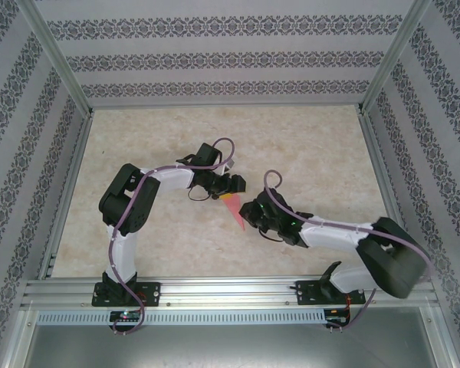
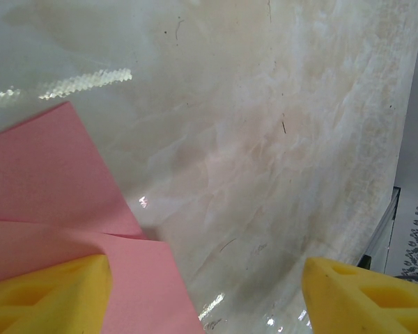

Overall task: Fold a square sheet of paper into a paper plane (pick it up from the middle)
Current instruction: Fold the wing for the fifth time at the center of the table.

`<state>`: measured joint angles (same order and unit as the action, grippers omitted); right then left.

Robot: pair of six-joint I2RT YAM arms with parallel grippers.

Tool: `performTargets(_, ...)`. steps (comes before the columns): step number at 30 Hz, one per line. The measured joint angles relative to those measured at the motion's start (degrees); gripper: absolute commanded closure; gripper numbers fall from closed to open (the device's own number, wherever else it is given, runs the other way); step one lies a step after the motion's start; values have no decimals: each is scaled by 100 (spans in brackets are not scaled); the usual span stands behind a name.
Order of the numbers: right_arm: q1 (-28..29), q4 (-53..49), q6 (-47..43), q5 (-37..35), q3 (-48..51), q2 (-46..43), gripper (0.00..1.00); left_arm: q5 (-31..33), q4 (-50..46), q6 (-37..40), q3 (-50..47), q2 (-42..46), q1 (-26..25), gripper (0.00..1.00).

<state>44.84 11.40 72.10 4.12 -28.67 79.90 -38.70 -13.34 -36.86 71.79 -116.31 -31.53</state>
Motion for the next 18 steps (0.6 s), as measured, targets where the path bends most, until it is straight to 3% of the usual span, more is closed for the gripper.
performTargets(8, 0, 970, 284, 223, 142, 1226, 93, 0, 0, -2, 0, -2, 0, 26)
performTargets(14, 157, 1919, 619, 122, 612, 1248, 92, -28, 0, 0, 9, -9, 0, 26)
performTargets(18, 396, 1718, 640, 13, 767, 966, 91, -109, -4, 0, 26, -28, -11, 26)
